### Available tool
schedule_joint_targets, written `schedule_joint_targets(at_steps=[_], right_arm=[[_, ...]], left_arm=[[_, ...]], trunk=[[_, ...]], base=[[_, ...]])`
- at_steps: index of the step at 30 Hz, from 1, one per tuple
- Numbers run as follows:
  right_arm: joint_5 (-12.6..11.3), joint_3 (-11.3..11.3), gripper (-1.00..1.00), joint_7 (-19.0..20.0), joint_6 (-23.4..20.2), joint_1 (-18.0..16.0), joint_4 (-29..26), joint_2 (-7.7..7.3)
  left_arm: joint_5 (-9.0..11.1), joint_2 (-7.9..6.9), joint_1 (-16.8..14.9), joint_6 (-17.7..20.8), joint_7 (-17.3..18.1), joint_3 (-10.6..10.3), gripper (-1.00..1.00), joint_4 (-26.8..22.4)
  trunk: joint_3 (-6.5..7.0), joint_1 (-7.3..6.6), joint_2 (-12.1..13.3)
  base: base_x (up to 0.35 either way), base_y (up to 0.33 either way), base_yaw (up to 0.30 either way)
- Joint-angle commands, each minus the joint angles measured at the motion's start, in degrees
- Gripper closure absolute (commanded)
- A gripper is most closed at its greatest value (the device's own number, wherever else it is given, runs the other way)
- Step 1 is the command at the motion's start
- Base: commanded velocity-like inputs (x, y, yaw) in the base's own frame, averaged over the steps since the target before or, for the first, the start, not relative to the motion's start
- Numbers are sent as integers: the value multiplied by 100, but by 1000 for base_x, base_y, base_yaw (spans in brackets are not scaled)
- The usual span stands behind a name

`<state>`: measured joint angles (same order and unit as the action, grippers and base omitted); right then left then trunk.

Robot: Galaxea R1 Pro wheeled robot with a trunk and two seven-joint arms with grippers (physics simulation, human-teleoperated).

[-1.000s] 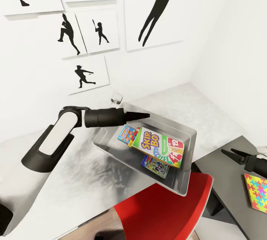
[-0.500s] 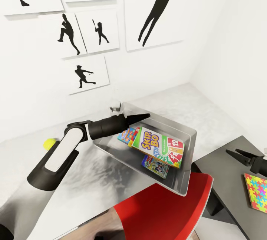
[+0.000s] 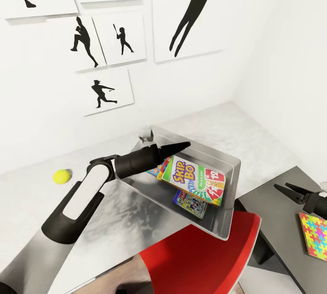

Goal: Put all the toys in the child's room - the three board games (two on the bed and one on the table), the two jigsaw puzzles on the table, and the tennis ball on the table - inside the toy box on the table in the child's room.

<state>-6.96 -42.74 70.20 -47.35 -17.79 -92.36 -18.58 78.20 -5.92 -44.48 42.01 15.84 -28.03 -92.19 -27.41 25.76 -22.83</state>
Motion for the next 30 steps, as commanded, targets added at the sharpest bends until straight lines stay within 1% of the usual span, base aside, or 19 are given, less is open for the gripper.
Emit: schedule_joint_targets(at_steps=[1, 4, 5, 7, 8, 10, 11, 12, 13, 15, 16, 18, 19, 21, 22, 26, 30], right_arm=[[-15, -3, -100, 10, -36, -4, 0, 0], [1, 8, -100, -2, -20, -5, -1, 35], [1, 8, -100, -2, -20, -5, -1, 35], [7, 18, -100, -7, -19, -5, -1, 60], [7, 18, -100, -7, -19, -5, -1, 60], [11, 25, -100, -10, -22, -5, -1, 77], [11, 25, -100, -10, -22, -5, -1, 77], [13, 28, -100, -11, -24, -5, -1, 84], [13, 28, -100, -11, -24, -5, -1, 84], [15, 28, -100, -12, -22, -5, -1, 93], [15, 28, -100, -12, -22, -5, -1, 93], [16, 29, -100, -10, -23, -5, -1, 98], [16, 29, -100, -10, -23, -5, -1, 98], [17, 14, -100, -12, -16, -5, -1, 100], [17, 14, -100, -12, -16, -5, -1, 100], [22, -13, -100, -18, 1, -5, 4, 104], [26, -20, -100, -22, 9, -5, 11, 106]], left_arm=[[13, -1, -4, 12, 8, -4, -100, 1], [12, 237, 98, 20, -70, -11, -100, 0], [12, 237, 98, 20, -70, -11, -100, 0], [15, 385, 98, 78, -152, -13, -100, 2], [15, 385, 98, 78, -152, -13, -100, 2], [17, 505, 72, 179, -215, -15, -100, 1], [17, 505, 72, 179, -215, -15, -100, 1], [18, 549, 69, 223, -229, -14, -100, 1], [18, 549, 69, 223, -229, -14, -100, 1], [19, 612, 83, 280, -194, -12, -100, 0], [19, 612, 83, 280, -194, -12, -100, 0], [17, 652, 112, 312, -68, -12, -100, 2], [17, 652, 112, 312, -68, -12, -100, 2], [15, 672, 135, 333, 101, -11, -100, 2], [15, 672, 135, 333, 101, -11, -100, 2], [13, 683, 161, 344, 288, -7, -100, 5], [11, 695, 170, 344, 338, -9, -100, 6]], trunk=[[-8, 3, -9], [-8, 3, -9], [-8, 3, -9], [-8, 3, -9], [-8, 3, -9], [-8, 3, -9], [-8, 3, -9], [-8, 3, -9], [-8, 3, -9], [-8, 3, -9], [-8, 3, -9], [-8, 3, -9], [-8, 3, -9], [-8, 3, -9], [-8, 3, -9], [-8, 3, -9], [-8, 3, -9]], base=[[0, 0, 0], [0, 0, 0], [0, 0, 0], [0, 0, 0], [0, 0, 0], [0, 0, 0], [0, 0, 0], [0, 0, 0], [0, 0, 0], [0, 0, 0], [0, 0, 0], [0, 0, 0], [0, 0, 0], [0, 0, 0], [0, 0, 0], [0, 0, 0], [-3, 0, 0]])
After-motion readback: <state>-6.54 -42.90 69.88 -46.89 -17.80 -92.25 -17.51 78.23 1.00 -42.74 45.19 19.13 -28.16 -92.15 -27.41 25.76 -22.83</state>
